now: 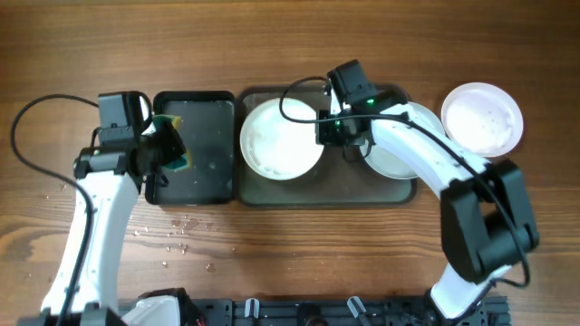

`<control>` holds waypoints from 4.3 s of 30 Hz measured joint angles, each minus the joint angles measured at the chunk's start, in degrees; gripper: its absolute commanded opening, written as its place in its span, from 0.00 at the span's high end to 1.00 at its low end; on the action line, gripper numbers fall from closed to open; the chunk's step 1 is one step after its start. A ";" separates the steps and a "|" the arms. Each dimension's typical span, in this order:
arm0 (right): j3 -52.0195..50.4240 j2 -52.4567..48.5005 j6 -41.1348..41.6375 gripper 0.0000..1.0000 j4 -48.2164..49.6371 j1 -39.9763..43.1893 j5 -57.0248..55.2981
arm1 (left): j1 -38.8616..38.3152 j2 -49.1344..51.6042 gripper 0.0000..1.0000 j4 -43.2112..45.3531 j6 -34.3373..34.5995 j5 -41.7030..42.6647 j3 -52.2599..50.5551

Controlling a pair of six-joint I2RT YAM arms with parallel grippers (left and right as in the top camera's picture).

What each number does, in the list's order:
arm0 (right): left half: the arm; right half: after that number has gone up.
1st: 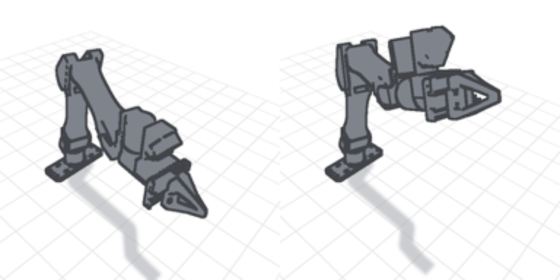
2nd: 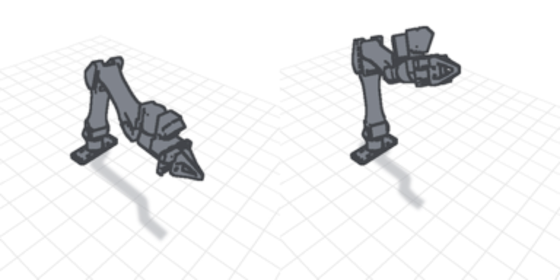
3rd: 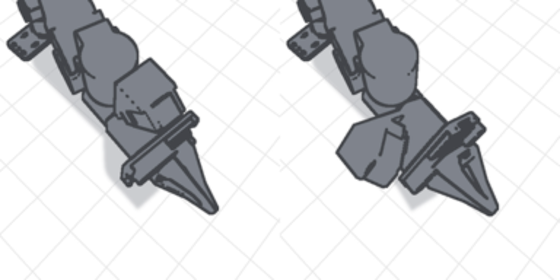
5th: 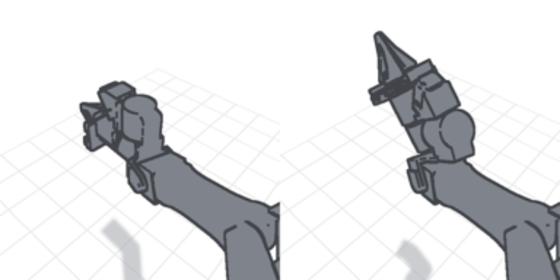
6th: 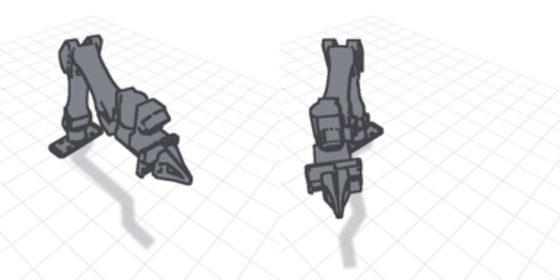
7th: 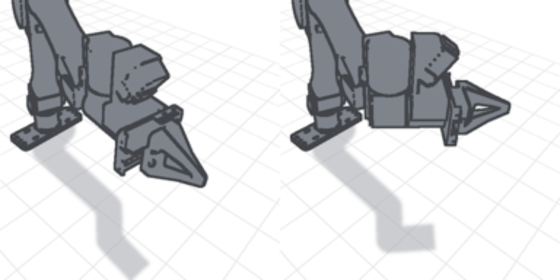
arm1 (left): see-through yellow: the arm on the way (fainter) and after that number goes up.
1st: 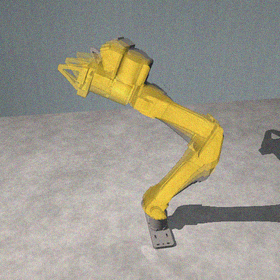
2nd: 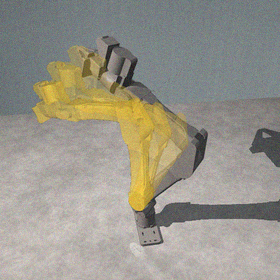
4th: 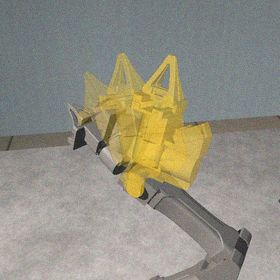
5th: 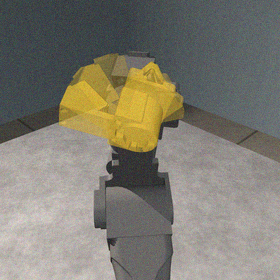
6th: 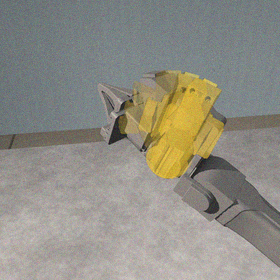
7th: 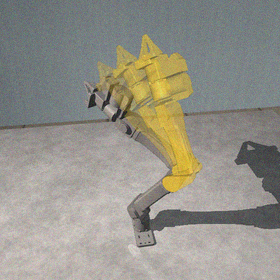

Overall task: Clean dirty plates on tray and stack at the side
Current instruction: 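Lift the wiped plate with the right gripper and carry it leftward, then carry the plate right and lower it onto the cleaned plate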

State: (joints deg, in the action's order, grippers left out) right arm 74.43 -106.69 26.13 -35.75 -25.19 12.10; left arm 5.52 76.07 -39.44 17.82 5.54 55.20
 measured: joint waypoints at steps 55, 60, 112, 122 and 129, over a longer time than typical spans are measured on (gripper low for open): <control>3.50 -7.21 -23.80 0.95 50.03 -20.44 -28.02 | 0.00 -2.27 0.96 -9.35 0.00 0.87 0.00; 3.61 -7.23 -37.53 0.95 60.43 -22.91 -34.56 | 0.00 -2.27 0.96 -9.42 0.00 0.72 0.00; 3.93 -7.43 -20.76 0.96 40.76 -28.20 -48.72 | 0.00 -2.27 0.96 -9.22 0.00 0.33 0.00; 4.11 3.45 -10.05 0.96 31.34 -16.59 -31.76 | 0.00 -2.27 0.96 -9.18 0.00 0.33 0.00; 4.57 10.60 -4.68 0.96 11.80 2.25 -24.22 | 0.00 -2.27 0.96 -8.98 0.00 0.31 0.00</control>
State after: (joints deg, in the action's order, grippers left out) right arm 79.00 -96.09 21.45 -23.94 -22.94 -12.12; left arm 5.52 73.80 -48.42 17.82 5.85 55.20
